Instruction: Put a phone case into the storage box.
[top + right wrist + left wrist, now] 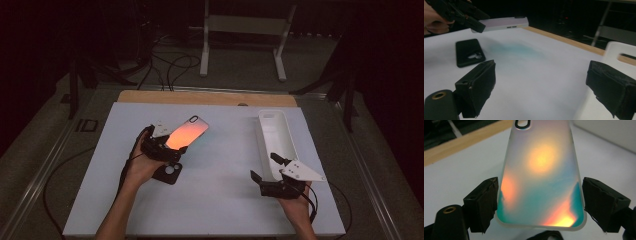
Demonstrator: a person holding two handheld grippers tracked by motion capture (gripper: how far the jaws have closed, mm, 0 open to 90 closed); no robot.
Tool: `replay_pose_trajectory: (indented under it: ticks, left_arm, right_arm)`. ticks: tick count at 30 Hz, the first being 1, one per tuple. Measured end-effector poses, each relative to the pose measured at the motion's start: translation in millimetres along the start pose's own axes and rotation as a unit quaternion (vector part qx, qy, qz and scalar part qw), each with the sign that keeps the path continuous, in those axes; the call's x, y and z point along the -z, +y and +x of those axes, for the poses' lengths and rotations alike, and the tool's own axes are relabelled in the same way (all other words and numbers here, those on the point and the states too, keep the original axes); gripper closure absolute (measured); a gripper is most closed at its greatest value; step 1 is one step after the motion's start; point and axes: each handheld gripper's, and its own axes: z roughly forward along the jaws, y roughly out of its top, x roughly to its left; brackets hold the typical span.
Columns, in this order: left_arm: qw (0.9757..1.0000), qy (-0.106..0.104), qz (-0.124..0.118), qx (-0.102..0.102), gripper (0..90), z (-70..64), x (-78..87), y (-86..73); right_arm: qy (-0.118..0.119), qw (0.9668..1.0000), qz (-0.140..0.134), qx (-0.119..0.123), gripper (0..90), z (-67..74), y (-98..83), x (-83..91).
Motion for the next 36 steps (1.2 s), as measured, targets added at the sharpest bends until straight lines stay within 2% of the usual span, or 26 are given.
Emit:
replay_pose_trajectory:
  ticks: [2, 3, 7, 12, 13, 17, 21, 22, 23, 25, 27, 29, 33, 34, 35, 36]
  left_arm:
    - [0.9998, -0.005, -0.016, -0.007, 17.0, -7.3, 8.0, 0.2]
    - [0.9998, -0.005, -0.016, -0.007, 17.0, -7.3, 8.0, 0.2]
    - [0.9992, -0.014, -0.029, -0.025, 17.0, -20.7, 15.8, -0.5]
    - [0.9984, -0.022, -0.041, -0.033, 16.9, -29.1, 19.5, -0.9]
    - [0.9978, -0.027, -0.048, -0.036, 16.9, -33.1, 20.5, -0.8]
    - [0.9969, -0.037, -0.054, -0.044, 16.9, -38.4, 20.9, -0.7]
    - [0.9957, -0.042, -0.058, -0.059, 16.9, -46.3, 21.3, -0.7]
    - [0.9957, -0.042, -0.058, -0.059, 16.9, -46.3, 21.3, -0.7]
    - [0.9953, -0.043, -0.060, -0.062, 16.9, -47.2, 21.6, -0.7]
    - [0.9950, -0.048, -0.062, -0.062, 16.9, -48.7, 22.4, -0.7]
    - [0.9938, -0.055, -0.071, -0.066, 16.9, -50.9, 23.2, -1.4]
    - [0.9936, -0.053, -0.072, -0.069, 16.9, -51.4, 23.5, -1.5]
    - [0.9933, -0.052, -0.080, -0.064, 16.9, -52.3, 24.2, -2.1]
    - [0.9933, -0.055, -0.080, -0.063, 16.9, -51.9, 24.2, -1.9]
    - [0.9933, -0.056, -0.080, -0.062, 16.9, -52.3, 23.9, -2.1]
    - [0.9930, -0.059, -0.082, -0.063, 16.9, -53.3, 23.1, -2.5]
  right_arm:
    - [0.020, 0.9998, 0.005, -0.005, 8.9, 0.3, 11.2, -11.2]
    - [0.022, 0.9997, 0.010, -0.005, 8.9, 0.7, 14.7, -15.7]
    - [0.031, 0.9989, 0.034, -0.003, 8.9, 1.7, 25.0, -35.2]
    - [0.044, 0.9976, 0.054, -0.004, 8.9, 8.1, 34.4, -52.0]
    - [0.049, 0.9967, 0.064, -0.004, 8.9, 12.9, 39.6, -60.0]
    - [0.066, 0.9955, 0.068, -0.006, 8.9, 19.4, 51.5, -75.7]
    - [0.086, 0.9936, 0.068, -0.027, 8.9, 21.7, 59.6, -87.0]
    - [0.086, 0.9936, 0.068, -0.027, 8.9, 21.7, 59.6, -87.0]
    - [0.092, 0.9923, 0.073, -0.038, 8.9, 24.9, 65.7, -96.7]
    - [0.097, 0.9914, 0.076, -0.042, 9.0, 27.0, 67.7, -102.1]
    - [0.105, 0.9898, 0.081, -0.054, 9.0, 28.7, 68.7, -106.1]
    - [0.110, 0.9888, 0.082, -0.059, 9.0, 28.8, 68.6, -108.1]
    - [0.127, 0.9816, 0.094, -0.107, 14.4, 26.7, 66.9, -114.5]
    - [0.127, 0.9816, 0.094, -0.107, 14.4, 26.7, 66.9, -114.5]
    - [0.132, 0.9791, 0.096, -0.121, 19.5, 26.1, 66.6, -115.9]
    - [0.134, 0.9781, 0.099, -0.125, 22.0, 26.0, 66.7, -116.5]
